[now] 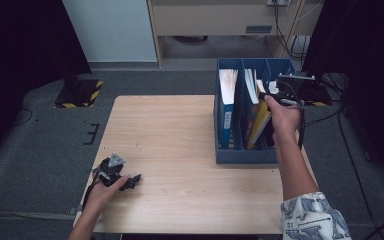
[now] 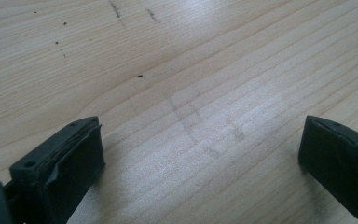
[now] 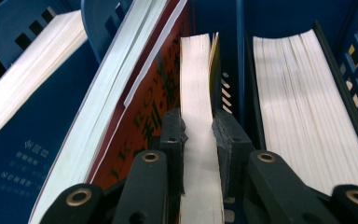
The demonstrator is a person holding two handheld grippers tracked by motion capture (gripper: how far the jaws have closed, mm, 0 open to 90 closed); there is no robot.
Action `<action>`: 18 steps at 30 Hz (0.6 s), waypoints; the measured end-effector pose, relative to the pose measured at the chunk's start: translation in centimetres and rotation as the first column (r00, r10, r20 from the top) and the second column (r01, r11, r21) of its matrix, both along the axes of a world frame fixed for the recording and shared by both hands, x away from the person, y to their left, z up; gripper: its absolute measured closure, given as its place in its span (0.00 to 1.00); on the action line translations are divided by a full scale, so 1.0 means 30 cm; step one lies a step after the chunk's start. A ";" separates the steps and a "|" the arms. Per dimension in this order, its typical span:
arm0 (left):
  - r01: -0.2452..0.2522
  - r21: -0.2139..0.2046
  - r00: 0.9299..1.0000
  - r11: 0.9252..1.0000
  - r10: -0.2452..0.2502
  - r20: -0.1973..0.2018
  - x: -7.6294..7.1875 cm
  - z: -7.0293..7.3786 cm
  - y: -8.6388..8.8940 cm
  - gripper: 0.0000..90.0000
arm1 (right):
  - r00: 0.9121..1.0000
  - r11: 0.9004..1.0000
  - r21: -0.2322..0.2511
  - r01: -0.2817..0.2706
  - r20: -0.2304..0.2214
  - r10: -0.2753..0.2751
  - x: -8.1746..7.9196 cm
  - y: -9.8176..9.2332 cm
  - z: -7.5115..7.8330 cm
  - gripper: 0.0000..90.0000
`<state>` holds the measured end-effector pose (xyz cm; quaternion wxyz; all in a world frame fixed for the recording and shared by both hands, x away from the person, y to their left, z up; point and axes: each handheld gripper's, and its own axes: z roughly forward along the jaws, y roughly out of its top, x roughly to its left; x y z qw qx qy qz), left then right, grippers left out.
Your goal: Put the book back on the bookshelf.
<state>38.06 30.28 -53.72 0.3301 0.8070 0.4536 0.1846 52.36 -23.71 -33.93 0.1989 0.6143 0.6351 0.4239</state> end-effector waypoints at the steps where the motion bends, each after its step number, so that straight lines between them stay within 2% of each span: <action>1: 0.000 0.000 1.000 1.000 0.000 0.000 0.000 0.000 0.000 0.00 | 1.000 1.000 -0.002 0.007 0.000 -0.007 0.004 0.001 0.002 0.84; 18: 0.004 0.002 1.000 1.000 -0.004 0.001 0.003 0.001 0.000 0.00 | 1.000 1.000 -0.021 0.019 0.000 -0.019 0.083 0.035 -0.003 0.84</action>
